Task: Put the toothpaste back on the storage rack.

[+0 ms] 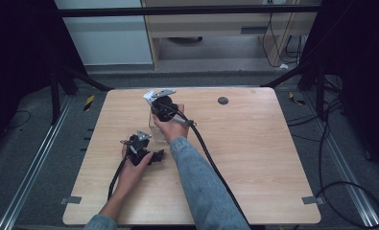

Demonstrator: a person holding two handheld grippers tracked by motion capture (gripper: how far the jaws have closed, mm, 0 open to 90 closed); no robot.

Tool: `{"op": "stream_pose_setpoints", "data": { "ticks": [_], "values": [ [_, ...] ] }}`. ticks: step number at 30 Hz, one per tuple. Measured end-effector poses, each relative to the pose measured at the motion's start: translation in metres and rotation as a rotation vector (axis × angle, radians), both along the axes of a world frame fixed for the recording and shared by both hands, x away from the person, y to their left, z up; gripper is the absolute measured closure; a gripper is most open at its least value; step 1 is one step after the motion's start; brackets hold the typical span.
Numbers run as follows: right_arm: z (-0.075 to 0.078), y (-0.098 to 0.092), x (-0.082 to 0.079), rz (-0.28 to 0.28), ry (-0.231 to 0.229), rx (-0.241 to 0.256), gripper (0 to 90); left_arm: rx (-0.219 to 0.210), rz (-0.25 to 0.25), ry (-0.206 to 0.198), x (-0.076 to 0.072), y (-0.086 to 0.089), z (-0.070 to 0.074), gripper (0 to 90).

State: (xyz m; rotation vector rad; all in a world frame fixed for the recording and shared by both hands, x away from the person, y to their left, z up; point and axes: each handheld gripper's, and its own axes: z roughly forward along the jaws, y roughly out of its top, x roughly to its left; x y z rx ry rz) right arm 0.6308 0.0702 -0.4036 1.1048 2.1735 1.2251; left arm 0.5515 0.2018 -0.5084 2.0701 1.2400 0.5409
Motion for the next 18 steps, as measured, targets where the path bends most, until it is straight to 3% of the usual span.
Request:
{"op": "stream_pose_setpoints", "data": {
  "ticks": [18],
  "values": [
    [0.0000, -0.0003, 0.0013, 0.002, 0.009, 0.006, 77.7, 0.000, 0.000, 0.000, 0.0000, 0.0000, 0.0000, 0.0]
  ]
}}
